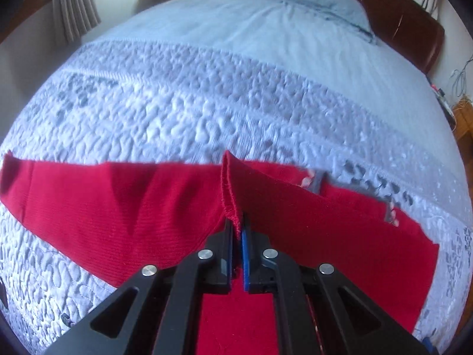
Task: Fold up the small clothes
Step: 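Fold the held sleeve across the sweater body with the right gripper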
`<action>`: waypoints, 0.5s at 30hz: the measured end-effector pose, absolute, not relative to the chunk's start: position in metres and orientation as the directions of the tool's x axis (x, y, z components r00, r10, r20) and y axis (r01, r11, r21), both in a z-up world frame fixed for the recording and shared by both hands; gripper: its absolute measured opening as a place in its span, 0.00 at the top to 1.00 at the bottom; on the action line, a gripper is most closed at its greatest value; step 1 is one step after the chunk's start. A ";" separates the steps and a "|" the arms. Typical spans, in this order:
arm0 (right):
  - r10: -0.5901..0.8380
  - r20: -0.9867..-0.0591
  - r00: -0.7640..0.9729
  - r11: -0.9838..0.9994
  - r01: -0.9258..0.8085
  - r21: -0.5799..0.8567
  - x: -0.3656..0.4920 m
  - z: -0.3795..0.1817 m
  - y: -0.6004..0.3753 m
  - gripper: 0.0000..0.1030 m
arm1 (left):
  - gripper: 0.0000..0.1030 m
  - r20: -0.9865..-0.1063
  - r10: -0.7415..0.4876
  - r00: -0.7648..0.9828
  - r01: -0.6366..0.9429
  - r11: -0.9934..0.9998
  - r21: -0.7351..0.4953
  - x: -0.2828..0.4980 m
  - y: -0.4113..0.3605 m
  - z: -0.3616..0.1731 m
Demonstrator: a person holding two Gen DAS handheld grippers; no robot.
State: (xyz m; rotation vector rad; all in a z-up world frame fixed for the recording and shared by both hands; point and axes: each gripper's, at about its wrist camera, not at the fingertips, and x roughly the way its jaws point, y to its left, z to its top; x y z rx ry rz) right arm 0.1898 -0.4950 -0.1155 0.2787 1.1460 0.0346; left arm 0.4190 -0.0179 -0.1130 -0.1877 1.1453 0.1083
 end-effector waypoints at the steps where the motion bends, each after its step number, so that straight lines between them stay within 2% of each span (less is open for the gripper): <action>1: 0.175 -0.895 0.409 0.964 0.114 0.240 0.197 -0.114 -0.493 0.54 | 0.96 -0.916 -0.023 0.400 -0.176 0.979 -0.101 0.418 -0.017 -0.121; 8: 0.340 -0.906 0.252 0.913 0.144 0.382 0.288 -0.135 -0.478 0.51 | 0.95 -0.923 -0.046 0.383 -0.149 0.983 -0.110 0.415 -0.011 -0.133; 12: 0.381 -0.904 0.194 0.889 0.192 0.416 0.318 -0.148 -0.471 0.50 | 0.95 -0.922 -0.047 0.384 -0.118 0.988 -0.099 0.418 -0.014 -0.133; 14: 0.355 -0.920 0.165 0.905 0.187 0.383 0.325 -0.151 -0.464 0.71 | 0.95 -0.923 -0.051 0.381 -0.111 0.989 -0.100 0.419 -0.014 -0.134; 15: 0.352 -0.924 0.150 0.910 0.178 0.375 0.325 -0.151 -0.461 0.91 | 0.95 -0.924 -0.058 0.378 -0.111 0.988 -0.107 0.419 -0.013 -0.135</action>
